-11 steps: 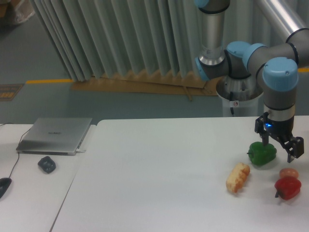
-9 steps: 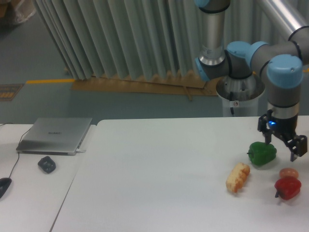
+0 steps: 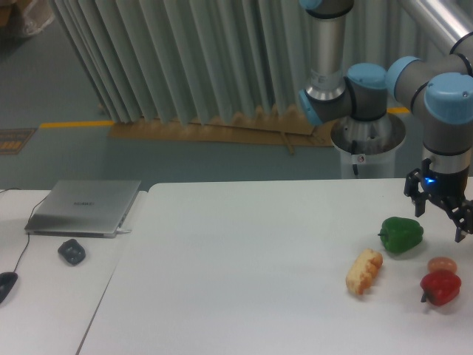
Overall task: Place the yellow pepper on the table
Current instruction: 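Raise the open gripper away from the green pepper and out of view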
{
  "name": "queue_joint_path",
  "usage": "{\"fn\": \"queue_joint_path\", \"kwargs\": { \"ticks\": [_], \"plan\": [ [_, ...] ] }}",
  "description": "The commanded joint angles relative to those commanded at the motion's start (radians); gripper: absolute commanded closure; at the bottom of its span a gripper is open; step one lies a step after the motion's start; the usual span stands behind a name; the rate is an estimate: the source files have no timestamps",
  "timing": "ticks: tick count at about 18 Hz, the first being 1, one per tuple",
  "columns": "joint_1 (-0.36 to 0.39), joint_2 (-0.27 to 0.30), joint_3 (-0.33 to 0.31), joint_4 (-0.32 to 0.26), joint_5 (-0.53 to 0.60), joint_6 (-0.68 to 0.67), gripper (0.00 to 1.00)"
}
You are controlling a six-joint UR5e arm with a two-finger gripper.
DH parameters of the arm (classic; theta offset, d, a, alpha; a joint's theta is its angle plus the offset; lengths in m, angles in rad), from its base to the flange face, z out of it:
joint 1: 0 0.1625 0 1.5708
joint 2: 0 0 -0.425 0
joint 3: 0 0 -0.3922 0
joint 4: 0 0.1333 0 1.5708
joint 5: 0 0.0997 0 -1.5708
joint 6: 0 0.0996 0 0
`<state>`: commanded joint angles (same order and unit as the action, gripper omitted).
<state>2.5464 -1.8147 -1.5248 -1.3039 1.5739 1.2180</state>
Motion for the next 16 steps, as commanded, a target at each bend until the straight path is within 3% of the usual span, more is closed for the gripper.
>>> {"fn": "queue_joint_path", "kwargs": {
  "ticks": [10,16],
  "plan": [
    [0.026,0.005,0.006,0.002,0.000,0.005,0.00],
    [0.121,0.006,0.046,-0.002,0.002,0.184,0.00]
  ]
}}
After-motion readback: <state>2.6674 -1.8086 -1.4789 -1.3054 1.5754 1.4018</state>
